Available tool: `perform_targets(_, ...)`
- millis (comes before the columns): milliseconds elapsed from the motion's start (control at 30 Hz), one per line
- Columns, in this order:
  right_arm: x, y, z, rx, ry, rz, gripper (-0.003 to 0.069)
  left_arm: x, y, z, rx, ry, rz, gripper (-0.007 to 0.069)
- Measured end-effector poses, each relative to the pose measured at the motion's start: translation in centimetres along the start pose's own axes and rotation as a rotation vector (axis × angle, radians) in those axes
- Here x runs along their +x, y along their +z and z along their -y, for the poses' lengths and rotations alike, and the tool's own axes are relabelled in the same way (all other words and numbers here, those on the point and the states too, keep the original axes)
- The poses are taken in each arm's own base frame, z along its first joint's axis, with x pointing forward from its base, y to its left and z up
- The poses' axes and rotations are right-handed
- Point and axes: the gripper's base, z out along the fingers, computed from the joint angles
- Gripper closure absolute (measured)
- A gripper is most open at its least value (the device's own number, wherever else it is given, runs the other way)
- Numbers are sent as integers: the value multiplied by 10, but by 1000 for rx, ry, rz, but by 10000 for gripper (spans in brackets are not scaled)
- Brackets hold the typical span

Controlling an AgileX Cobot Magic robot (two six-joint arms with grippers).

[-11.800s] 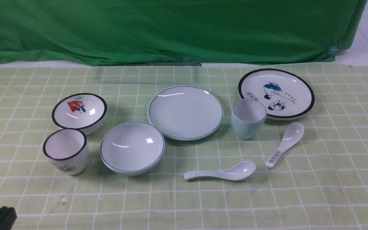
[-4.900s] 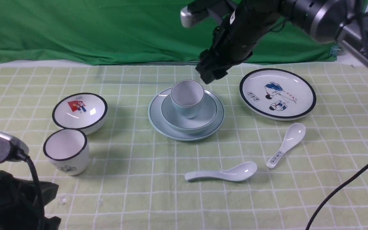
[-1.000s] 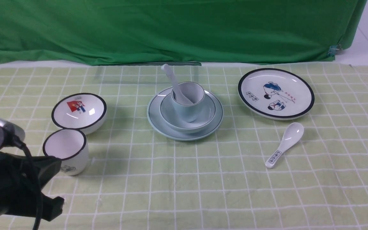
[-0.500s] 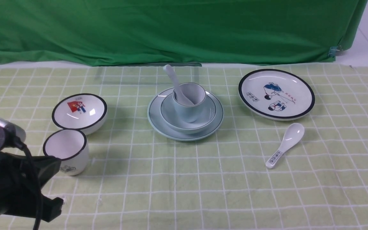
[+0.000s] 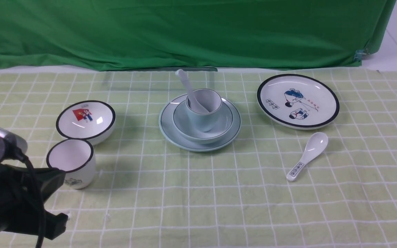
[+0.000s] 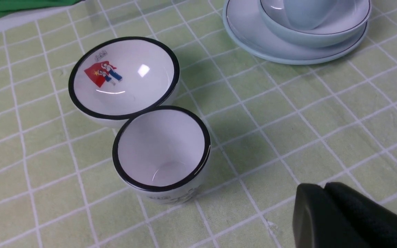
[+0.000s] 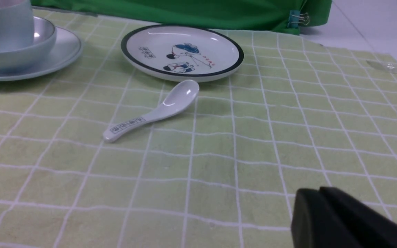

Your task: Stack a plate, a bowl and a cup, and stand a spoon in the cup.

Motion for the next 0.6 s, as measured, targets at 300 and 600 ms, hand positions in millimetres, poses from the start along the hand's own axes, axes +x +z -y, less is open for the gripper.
perform_targets(300, 0, 0, 0, 0, 0, 0, 570, 7, 0, 0, -12, 0, 69, 653)
perform_targets(600, 0, 0, 0, 2, 0, 0, 546, 63, -31, -1, -184, 18, 710, 653)
